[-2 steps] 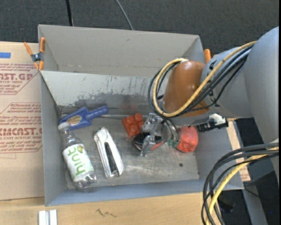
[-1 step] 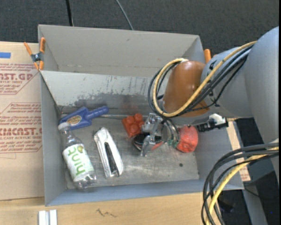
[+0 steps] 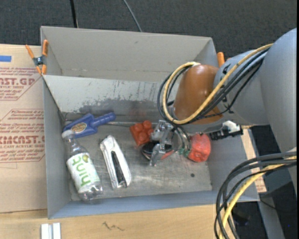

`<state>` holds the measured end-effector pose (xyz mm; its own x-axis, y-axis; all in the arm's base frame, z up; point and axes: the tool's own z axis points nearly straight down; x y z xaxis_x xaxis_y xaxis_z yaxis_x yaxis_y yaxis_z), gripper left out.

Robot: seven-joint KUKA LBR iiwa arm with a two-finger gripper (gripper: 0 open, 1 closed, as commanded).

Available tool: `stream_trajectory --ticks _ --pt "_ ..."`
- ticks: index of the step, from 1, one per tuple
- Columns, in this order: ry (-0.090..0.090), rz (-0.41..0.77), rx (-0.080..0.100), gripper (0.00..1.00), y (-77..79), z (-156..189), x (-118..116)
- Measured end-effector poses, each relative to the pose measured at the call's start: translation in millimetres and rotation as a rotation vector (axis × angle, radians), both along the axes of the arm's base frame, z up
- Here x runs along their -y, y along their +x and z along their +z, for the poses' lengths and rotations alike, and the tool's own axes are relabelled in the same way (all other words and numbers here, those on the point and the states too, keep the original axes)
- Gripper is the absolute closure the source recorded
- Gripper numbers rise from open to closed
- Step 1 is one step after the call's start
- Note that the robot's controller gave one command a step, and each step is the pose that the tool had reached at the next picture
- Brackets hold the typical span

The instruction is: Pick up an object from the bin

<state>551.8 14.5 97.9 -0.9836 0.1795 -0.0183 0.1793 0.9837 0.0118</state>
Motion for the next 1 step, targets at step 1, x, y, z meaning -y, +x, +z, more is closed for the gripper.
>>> stream_trajectory --ticks 1 --pt "0.0 0.0 0.0 1.0 0.0 0.0 0.0"
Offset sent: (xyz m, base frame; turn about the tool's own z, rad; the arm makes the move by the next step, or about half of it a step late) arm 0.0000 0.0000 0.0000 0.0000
